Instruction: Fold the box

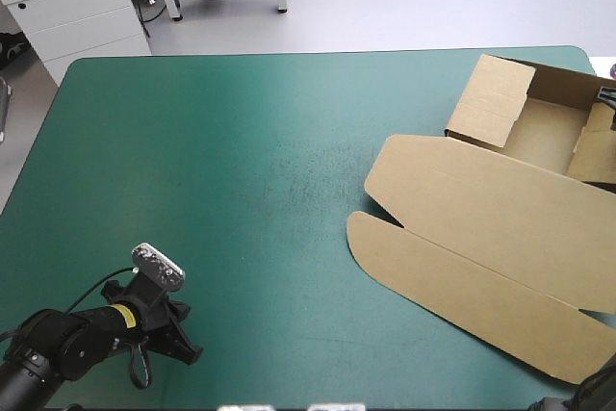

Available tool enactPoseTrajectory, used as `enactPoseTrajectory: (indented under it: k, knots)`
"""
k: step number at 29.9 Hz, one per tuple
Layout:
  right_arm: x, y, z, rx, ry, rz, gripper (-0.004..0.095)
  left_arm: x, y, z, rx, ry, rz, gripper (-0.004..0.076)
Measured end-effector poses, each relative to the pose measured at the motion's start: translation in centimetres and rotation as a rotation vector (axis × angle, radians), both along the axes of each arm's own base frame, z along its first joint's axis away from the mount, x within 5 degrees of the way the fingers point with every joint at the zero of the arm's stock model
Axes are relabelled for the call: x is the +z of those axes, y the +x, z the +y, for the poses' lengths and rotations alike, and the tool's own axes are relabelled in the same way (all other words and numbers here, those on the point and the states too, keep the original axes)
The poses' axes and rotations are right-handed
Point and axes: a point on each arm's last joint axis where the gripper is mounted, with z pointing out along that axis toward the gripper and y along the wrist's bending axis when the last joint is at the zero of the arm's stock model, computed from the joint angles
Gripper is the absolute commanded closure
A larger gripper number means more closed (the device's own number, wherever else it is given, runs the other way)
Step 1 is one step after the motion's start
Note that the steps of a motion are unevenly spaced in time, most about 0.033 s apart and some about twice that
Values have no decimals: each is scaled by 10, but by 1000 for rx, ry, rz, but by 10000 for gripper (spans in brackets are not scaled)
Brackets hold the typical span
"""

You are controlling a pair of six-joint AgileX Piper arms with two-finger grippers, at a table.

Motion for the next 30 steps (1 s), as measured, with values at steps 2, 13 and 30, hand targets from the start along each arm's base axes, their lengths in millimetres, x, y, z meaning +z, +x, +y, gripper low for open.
enactPoseTrajectory:
  k: [2, 13, 30]
  knots:
    - [0, 0, 0, 0, 11, -5, 199, 0, 0, 0, 0, 0, 0, 734]
    - [-1, 1, 9, 81, 82, -4, 800, 0, 0, 0, 0, 0, 0, 734]
    - [55, -31, 37, 175, 95, -155, 926, 0, 0, -1, 2, -8, 4, 734]
